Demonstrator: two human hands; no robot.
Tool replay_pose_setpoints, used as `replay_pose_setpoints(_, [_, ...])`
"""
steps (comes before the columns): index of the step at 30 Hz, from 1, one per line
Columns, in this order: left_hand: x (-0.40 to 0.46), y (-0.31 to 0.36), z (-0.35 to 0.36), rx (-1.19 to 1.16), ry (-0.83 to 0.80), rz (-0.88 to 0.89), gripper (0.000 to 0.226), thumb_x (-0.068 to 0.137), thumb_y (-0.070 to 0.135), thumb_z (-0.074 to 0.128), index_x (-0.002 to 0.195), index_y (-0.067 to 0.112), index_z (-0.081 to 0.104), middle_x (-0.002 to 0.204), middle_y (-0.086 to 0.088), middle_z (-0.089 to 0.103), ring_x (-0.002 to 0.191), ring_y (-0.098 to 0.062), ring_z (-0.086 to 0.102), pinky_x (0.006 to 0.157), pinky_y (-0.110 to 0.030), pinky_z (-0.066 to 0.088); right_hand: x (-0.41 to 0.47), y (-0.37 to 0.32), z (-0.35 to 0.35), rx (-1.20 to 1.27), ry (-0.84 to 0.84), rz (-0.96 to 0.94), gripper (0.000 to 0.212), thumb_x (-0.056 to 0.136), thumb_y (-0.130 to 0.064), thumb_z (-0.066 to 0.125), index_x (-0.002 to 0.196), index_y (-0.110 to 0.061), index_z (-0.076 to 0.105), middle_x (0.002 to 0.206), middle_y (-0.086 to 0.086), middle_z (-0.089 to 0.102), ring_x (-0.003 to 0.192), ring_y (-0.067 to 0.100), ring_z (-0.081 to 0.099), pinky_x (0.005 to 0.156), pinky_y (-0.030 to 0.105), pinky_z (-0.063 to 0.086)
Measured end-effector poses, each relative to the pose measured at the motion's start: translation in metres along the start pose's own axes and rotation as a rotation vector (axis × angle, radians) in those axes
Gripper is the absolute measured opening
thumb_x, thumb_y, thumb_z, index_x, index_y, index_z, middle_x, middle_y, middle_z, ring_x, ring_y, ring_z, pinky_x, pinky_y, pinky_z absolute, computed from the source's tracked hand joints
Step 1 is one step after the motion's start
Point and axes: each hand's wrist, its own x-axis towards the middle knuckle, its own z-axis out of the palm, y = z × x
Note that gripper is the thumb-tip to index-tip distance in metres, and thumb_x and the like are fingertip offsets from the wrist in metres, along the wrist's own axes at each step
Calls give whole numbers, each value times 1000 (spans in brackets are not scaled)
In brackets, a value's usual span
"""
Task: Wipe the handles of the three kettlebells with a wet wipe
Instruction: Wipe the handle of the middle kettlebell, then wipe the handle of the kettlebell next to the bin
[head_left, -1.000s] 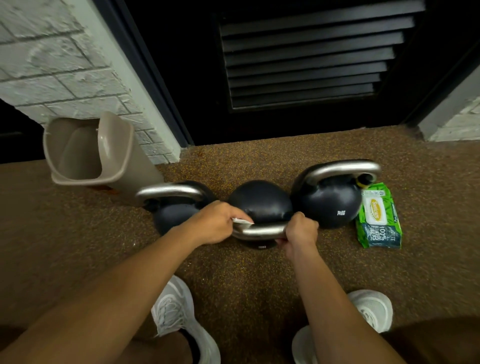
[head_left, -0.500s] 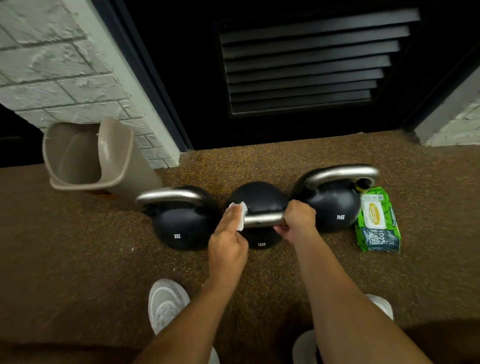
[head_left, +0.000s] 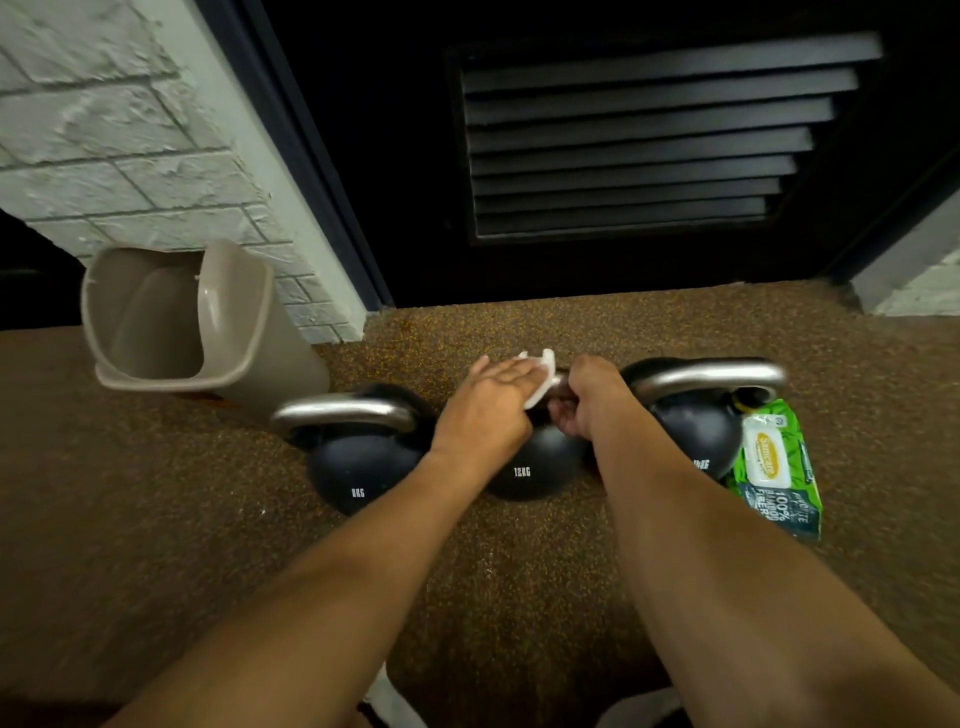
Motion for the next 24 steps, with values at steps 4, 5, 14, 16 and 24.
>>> replay_pose_setpoints(4, [-10,-17,1,-162,118,-202,70,84,-4,48,151,15,51,151,-6,56,142,-21,48,126,-36,17,-1,3,-6,101,52,53,48,94,-38,48,129,-5,44,95,15,60,70,22,61,42,28,53])
replay_pose_setpoints(5, [-15,-14,2,-220,153,-259,68,86,-6,48,150,15,53,150,-6,57,140,-22,50,126,-38,23,-6,10,-9,152,45,54,49,94,-42,48,128,-6,44,95,15,61,71,23,63,44,30,54])
replay_pose_setpoints(14, [-60,34,27,-547,272,-353,53,100,3,48,152,14,49,152,-11,54,138,-24,54,116,-44,44,-86,88,-18,366,-262,-274,50,96,-49,52,108,-4,71,102,16,75,93,28,72,81,40,57])
replay_pose_setpoints(16, [-62,38,29,-541,203,-295,52,104,12,47,156,17,43,157,-8,48,143,-22,48,117,-47,42,-99,81,-15,324,-316,-339,27,94,-27,64,107,-5,73,100,14,76,95,25,74,79,34,58])
replay_pose_setpoints(24, [-79,32,12,-781,62,-451,66,91,26,41,153,49,38,147,-7,57,128,-24,59,113,-43,46,-75,66,-33,196,401,-443,4,85,-13,68,84,-17,68,88,9,73,82,25,69,83,44,59])
